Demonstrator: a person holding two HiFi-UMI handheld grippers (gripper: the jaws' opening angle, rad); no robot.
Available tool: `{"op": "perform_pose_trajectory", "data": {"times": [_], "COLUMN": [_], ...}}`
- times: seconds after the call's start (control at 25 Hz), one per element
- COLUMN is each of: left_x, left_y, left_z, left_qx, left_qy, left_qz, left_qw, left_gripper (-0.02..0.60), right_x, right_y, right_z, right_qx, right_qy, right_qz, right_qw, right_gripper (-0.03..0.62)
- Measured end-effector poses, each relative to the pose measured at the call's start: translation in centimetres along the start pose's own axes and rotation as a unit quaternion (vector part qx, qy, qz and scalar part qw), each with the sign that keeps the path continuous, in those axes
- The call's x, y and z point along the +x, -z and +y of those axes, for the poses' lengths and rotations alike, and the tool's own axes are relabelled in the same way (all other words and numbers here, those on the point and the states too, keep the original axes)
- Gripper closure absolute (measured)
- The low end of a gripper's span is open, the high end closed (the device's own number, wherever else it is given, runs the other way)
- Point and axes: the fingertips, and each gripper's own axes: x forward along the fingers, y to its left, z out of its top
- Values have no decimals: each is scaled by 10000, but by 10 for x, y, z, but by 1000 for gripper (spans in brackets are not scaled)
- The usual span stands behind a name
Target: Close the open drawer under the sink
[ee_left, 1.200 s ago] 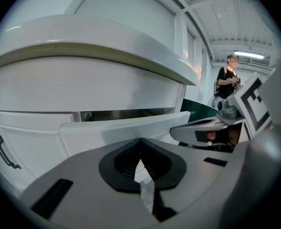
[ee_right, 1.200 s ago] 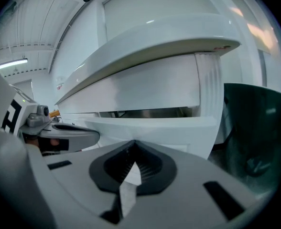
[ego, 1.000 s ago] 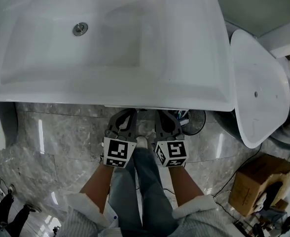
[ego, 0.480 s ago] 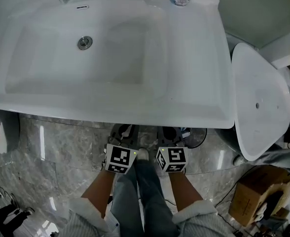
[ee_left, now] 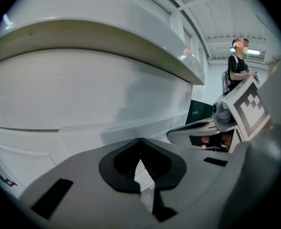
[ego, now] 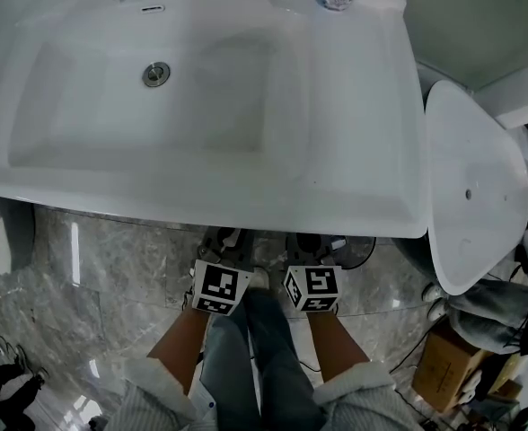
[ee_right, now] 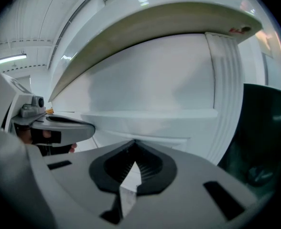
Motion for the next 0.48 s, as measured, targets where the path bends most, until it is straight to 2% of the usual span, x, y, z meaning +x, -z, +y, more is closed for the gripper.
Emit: {"op": "perform_pose_trajectory", "data": {"times": [0.24, 0.48], "left_x": [-14, -40], "left_y": [-10, -28], "left_z": [-19, -23], "left_qx": [-142, -285], "left_qy": [77, -34], "left_qz": [-48, -161], "left_qw": [9999, 9995], "left_gripper": [566, 566], "right_x": [-17, -44], "right_y": [0, -18], "right_z": [14, 25], "right_qx": [35, 101], "right_qy": [-102, -148], "right_qz": [106, 74], "right_qw": [9999, 9998], "right_gripper": [583, 583]}}
